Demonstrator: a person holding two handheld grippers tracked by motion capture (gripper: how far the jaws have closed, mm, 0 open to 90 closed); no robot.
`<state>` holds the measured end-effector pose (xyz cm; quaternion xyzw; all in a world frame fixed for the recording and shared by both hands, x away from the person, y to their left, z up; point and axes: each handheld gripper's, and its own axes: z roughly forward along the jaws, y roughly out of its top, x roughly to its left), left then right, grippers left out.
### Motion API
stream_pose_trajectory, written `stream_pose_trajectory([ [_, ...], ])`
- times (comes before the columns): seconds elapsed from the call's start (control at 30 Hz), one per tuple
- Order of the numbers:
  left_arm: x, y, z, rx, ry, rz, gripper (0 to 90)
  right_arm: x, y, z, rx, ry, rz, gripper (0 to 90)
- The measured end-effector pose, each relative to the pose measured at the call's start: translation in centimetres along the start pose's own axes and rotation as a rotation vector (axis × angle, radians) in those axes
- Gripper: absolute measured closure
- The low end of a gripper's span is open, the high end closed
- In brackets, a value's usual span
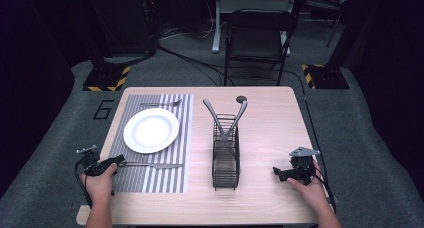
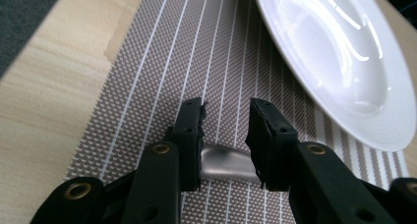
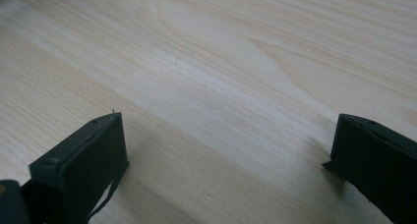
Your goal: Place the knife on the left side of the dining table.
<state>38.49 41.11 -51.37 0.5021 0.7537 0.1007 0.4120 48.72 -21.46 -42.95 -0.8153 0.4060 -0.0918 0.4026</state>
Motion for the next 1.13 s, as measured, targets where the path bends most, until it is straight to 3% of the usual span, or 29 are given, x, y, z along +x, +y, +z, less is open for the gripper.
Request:
stream_pose_trajectory([
  [0.07, 0.0, 0.0, -0.1, -0.004, 0.019, 0.008, 66.6, 0.0, 0.0, 0.0, 0.000, 0.000, 0.000, 0.0],
  [0.3, -0.2, 0.1, -0.2, -0.011, 0.012, 0.014, 64.7, 0.0, 0.0, 0.0, -0.001, -0.001, 0.000, 0.0],
  [0.47, -1.2, 0.1, -0.4, -0.021, 0.001, 0.051, 60.5, 0.0, 0.0, 0.0, 0.000, -0.001, 0.000, 0.0],
  [0.77, -4.1, 0.0, -0.6, -0.019, -0.052, 0.218, 52.0, 0.0, 0.0, 0.0, 0.000, 0.000, -0.001, 0.0],
  [0.8, -4.6, -0.1, -0.5, -0.018, -0.058, 0.211, 51.8, 0.0, 0.0, 0.0, -0.001, -0.001, -0.001, 0.0],
  [1.03, -6.7, -0.6, -0.4, -0.003, -0.086, 0.329, 47.9, 0.0, 0.0, 0.0, 0.000, -0.001, 0.000, 0.0],
  [1.13, -7.4, -0.8, -0.2, -0.008, -0.079, 0.361, 47.3, 0.0, 0.0, 0.0, -0.001, -0.001, 0.000, 0.0],
])
